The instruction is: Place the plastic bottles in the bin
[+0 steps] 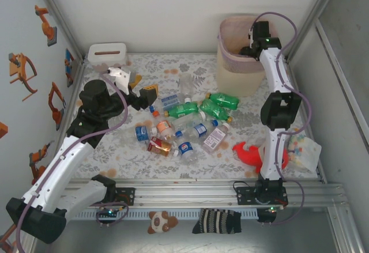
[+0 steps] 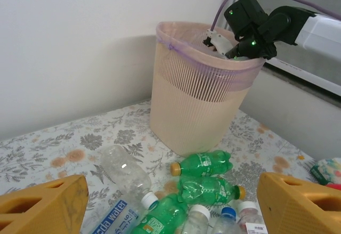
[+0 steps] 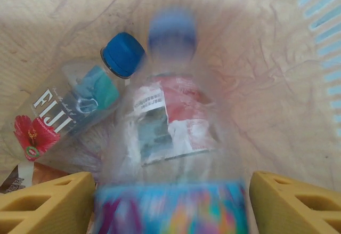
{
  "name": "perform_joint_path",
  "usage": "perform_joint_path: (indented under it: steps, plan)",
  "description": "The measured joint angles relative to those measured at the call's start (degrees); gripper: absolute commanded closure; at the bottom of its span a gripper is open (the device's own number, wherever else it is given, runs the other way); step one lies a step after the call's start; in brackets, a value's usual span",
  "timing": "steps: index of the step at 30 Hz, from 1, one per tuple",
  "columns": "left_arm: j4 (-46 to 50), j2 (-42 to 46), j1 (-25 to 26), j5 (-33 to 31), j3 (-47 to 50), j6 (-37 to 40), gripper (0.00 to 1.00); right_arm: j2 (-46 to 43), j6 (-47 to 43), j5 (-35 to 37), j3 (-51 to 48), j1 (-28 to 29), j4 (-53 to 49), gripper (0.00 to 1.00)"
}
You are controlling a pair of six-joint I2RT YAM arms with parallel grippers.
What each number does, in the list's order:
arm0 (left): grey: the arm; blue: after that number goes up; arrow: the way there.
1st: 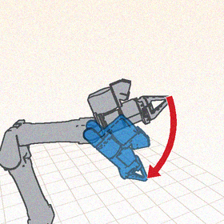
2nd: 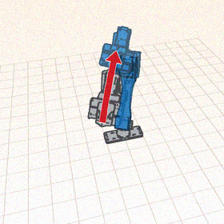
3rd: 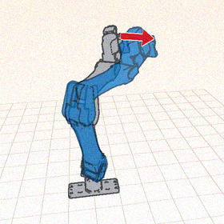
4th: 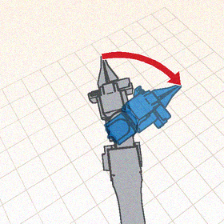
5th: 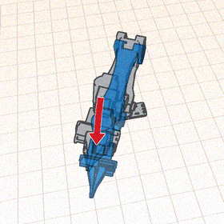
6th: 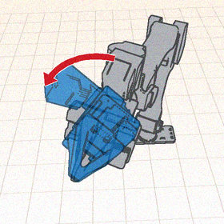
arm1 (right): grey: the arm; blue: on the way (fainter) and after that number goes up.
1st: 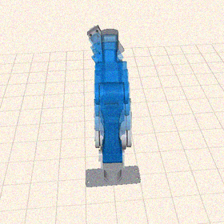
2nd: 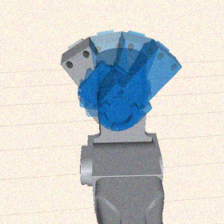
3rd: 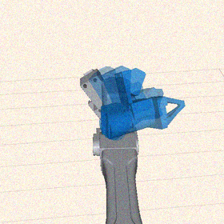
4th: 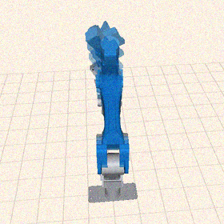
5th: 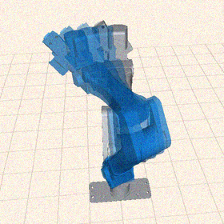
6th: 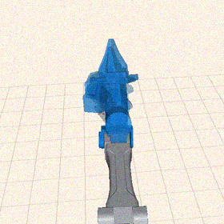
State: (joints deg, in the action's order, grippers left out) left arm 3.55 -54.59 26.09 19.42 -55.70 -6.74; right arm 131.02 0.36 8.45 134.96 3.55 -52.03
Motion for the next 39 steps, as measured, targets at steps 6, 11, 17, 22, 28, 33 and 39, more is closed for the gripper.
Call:
perform_joint_path:
  steps: [6, 11, 17, 22, 28, 33, 39]
  plan:
    - [1.1, 0.0, 0.0, -1.0, 0.0, -0.7, 0.19, -1.5, 0.0, -0.1, 0.2, 0.0, -0.7, 0.24]
    - [2.1, -0.6, 0.0, -4.5, 0.0, -4.6, 0.19, -5.7, 0.4, -0.7, 0.3, 0.0, -1.1, 0.24]
    - [5.6, -3.1, 0.0, -10.8, 0.0, -14.2, 0.21, -12.0, 1.6, -2.8, 0.8, 0.0, -1.1, 0.24]
    - [12.5, -6.1, -0.3, -17.5, 0.0, -24.9, 0.21, -15.5, 2.9, -4.9, 0.8, 0.0, -1.0, 0.24]
    - [21.5, -7.4, -1.4, -26.8, -0.1, -41.0, 0.22, -21.0, 4.9, -7.4, -2.8, 0.0, 0.6, 0.25]
    - [33.1, -11.5, -3.6, -30.7, -1.6, -55.1, 0.22, -26.6, 6.6, -9.1, -7.9, 0.0, 2.5, 0.25]
    - [45.4, -15.0, -8.3, -27.1, -2.3, -72.4, 0.18, -30.7, 8.0, -10.4, -12.7, 0.0, 4.4, 0.25]
